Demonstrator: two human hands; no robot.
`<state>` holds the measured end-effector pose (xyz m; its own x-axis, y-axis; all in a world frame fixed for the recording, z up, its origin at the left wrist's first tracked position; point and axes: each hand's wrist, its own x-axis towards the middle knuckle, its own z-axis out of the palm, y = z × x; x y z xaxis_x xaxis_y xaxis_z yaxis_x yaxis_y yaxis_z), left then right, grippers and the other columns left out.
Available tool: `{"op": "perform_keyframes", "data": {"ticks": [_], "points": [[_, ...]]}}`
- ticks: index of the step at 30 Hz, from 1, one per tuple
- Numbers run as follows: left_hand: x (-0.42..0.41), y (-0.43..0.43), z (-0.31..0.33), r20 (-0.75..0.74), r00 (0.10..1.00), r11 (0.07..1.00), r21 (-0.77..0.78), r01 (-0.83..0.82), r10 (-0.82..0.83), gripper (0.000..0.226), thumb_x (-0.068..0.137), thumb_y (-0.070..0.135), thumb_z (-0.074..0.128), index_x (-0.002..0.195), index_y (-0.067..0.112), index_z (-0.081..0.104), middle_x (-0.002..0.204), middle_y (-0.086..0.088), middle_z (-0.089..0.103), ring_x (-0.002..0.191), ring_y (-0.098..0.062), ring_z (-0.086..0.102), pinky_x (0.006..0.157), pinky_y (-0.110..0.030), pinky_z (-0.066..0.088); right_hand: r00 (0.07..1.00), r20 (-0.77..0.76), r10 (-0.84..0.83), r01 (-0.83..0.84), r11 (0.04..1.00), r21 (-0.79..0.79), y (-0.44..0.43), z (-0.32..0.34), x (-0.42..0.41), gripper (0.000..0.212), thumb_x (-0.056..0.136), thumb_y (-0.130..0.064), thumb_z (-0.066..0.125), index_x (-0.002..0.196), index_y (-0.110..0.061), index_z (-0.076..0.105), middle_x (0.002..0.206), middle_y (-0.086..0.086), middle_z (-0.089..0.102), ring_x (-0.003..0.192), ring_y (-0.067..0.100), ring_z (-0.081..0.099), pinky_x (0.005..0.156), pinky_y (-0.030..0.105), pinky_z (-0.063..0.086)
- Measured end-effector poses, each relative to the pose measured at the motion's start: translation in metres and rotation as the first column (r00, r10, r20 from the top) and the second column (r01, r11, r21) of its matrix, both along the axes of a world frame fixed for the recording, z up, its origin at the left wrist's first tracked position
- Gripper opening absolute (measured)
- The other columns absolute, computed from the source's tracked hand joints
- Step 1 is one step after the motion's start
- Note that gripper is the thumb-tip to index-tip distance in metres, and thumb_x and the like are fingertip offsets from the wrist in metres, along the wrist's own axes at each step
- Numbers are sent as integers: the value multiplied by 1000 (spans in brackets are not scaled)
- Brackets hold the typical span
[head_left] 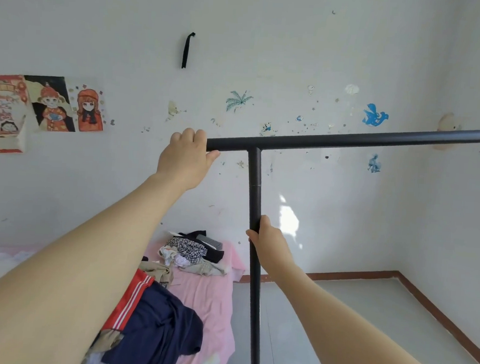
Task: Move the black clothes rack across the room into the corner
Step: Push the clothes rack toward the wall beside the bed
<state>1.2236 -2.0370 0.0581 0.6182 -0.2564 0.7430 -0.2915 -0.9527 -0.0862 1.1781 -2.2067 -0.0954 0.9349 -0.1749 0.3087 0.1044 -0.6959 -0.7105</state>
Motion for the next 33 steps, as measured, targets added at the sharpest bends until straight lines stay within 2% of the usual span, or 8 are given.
{"op": "perform_keyframes", "data": {"ticks": [8,15,23,33], "points": [[104,-10,4,-55,998,999,0,38,-38,48,95,46,33,106,1,46,109,-19,52,100,-37,46,72,-38,35,997,-76,19,-18,1000,13,-15,6,99,26,96,-29,50,101,-3,47,98,18,67,87,36,66,80,50,56],[196,-29,6,-128,992,1000,-24,17,-20,47,95,45,29,106,2,44,110,-17,51,102,-35,44,71,-41,37,996,-65,57,-57,998,2,-35,3,192,28,96,-32,50,101,-5,48,98,17,68,86,34,66,80,50,56],[314,-66,7,-212,977,997,-81,-9,-8,49,96,43,30,116,0,43,121,-19,48,114,-38,40,92,-44,37,991,-57,119,-117,993,26,-67,7,306,29,96,-32,51,103,-4,49,98,18,68,87,35,66,81,52,56],[452,-99,7,-197,975,989,-124,80,-104,46,95,41,35,118,2,45,122,-20,50,112,-41,42,94,-44,35,998,-22,63,-62,997,40,-97,3,427,28,96,-32,48,99,-5,46,94,17,67,82,38,65,74,53,56]]}}
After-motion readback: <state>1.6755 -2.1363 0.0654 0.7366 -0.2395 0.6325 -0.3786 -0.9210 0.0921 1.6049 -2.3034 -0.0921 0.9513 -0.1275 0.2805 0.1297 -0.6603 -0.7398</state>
